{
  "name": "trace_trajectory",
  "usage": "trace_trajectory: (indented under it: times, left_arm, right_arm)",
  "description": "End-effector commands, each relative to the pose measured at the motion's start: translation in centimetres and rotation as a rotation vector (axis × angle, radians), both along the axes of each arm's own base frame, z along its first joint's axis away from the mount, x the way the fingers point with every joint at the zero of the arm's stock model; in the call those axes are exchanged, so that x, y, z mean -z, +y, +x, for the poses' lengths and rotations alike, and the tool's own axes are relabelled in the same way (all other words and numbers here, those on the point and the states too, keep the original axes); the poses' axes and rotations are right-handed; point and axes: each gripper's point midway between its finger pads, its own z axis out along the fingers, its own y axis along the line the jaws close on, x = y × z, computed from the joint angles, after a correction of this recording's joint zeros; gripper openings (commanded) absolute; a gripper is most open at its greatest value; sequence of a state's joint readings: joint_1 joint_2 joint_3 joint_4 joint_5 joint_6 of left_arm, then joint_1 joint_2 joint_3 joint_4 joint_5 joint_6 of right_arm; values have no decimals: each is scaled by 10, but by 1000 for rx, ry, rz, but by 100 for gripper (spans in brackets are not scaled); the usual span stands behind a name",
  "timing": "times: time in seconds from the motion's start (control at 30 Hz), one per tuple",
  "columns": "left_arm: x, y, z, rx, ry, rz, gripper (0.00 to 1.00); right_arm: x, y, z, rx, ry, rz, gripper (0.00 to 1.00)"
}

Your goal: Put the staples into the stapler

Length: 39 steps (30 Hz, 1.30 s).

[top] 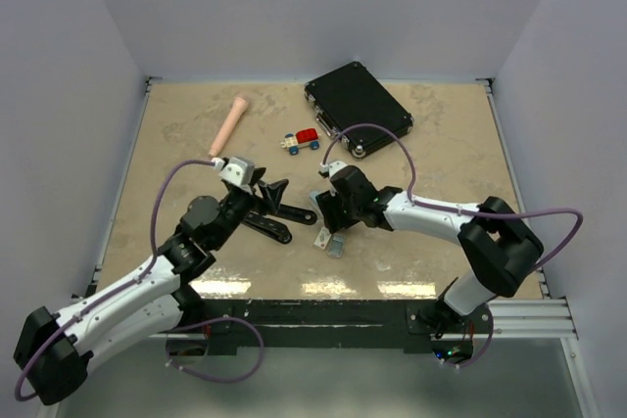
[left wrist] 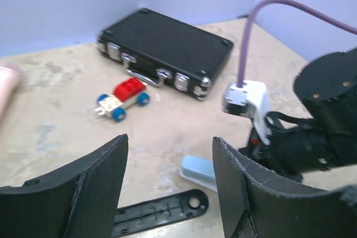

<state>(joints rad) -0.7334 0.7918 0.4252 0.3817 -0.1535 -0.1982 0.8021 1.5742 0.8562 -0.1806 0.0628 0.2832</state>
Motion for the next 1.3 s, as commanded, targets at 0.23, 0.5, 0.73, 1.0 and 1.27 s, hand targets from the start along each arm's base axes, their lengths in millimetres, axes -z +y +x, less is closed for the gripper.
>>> trace_trajectory:
  times: [0.23, 0.5, 0.73, 1.0, 1.27]
  left_arm:
    - [-30, 103, 5, -438, -126, 154, 70]
    - [-30, 133, 3, -566, -182, 218, 71]
    - [-29, 133, 6, -573, -185, 240, 72]
    - [-30, 131, 7, -556, -188, 233, 72]
    - [-29, 130, 8, -548, -187, 233, 72]
  right_arm:
    - [-74, 8, 17, -35, -46, -34, 66]
    - [-59, 13, 25, -62, 42, -151, 56]
    - [-48, 16, 27, -75, 86, -205, 51]
    - [-38, 20, 25, -86, 102, -237, 34]
    - [-8, 16, 13, -100, 159, -263, 22]
